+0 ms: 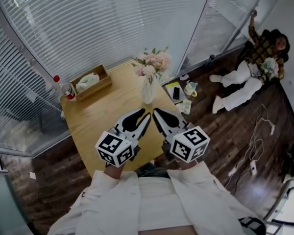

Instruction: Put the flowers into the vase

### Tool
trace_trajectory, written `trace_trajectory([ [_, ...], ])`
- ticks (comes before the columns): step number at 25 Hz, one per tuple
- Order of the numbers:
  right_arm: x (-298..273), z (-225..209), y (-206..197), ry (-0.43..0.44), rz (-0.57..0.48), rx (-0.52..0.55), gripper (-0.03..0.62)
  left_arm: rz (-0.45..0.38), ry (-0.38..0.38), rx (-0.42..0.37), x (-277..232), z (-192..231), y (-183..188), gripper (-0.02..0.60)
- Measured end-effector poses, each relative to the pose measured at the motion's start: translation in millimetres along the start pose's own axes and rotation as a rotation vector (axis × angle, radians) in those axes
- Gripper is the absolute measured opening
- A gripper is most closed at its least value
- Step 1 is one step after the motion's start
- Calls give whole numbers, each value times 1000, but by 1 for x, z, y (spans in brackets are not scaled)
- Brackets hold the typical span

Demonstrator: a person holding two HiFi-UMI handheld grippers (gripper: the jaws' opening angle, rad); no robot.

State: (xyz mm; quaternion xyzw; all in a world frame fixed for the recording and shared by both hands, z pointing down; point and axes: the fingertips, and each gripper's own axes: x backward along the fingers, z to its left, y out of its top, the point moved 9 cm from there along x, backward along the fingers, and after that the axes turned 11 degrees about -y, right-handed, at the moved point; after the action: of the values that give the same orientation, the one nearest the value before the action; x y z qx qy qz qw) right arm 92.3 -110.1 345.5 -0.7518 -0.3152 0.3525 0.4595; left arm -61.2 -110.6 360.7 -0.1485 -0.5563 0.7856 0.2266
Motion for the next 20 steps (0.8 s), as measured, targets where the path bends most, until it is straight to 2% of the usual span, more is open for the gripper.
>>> trace_trajectory([
  [9, 14, 4, -10, 6, -10, -12, 14, -2, 12, -2, 2, -12, -4, 13],
  [20, 23, 1, -17, 1, -8, -16, 14, 13, 3, 39, -3, -18, -8, 9],
])
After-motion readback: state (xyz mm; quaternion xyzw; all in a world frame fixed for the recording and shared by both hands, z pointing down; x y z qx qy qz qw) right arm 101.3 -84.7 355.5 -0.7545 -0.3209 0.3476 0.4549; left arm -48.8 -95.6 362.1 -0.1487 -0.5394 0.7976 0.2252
